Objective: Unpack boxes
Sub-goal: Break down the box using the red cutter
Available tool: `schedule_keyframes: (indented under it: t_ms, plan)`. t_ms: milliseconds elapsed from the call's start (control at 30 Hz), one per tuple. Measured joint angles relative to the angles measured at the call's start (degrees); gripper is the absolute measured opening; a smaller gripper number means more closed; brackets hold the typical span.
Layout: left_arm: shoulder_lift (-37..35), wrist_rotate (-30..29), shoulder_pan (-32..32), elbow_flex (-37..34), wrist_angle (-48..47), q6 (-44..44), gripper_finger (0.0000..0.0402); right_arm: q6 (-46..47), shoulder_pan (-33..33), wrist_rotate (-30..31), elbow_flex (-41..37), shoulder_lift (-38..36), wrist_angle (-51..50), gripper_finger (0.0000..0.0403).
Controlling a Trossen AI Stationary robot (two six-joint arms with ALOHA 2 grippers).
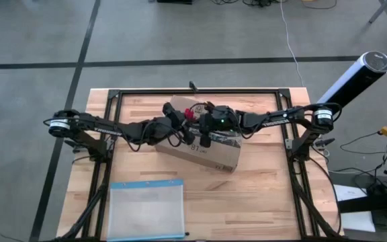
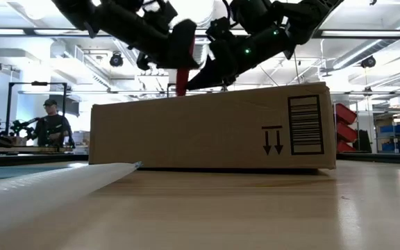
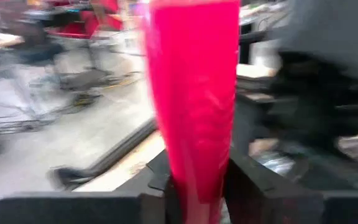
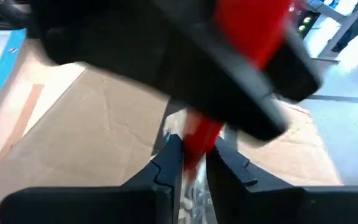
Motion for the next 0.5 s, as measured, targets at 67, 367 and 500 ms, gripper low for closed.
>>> schedule_keyframes:
  t_ms: [67, 367, 500]
  plan:
    - [0.00, -0.26, 0.16, 0.00, -0.44, 0.38, 0.0050, -0.02, 0.12, -1.95, 0.00, 0.02, 0.15, 0.0046]
    - [-0.41, 1.67, -0.58, 0.00, -2.62, 0.51, 0.0029, -0.15, -0.11, -3.01, 0.00, 0.02, 0.53, 0.0008]
    - [-1.34, 2.14, -0.84, 0.00, -2.13, -0.31, 0.0029, -0.37, -0.25, -2.53, 0.00, 0.02, 0.70, 0.0008]
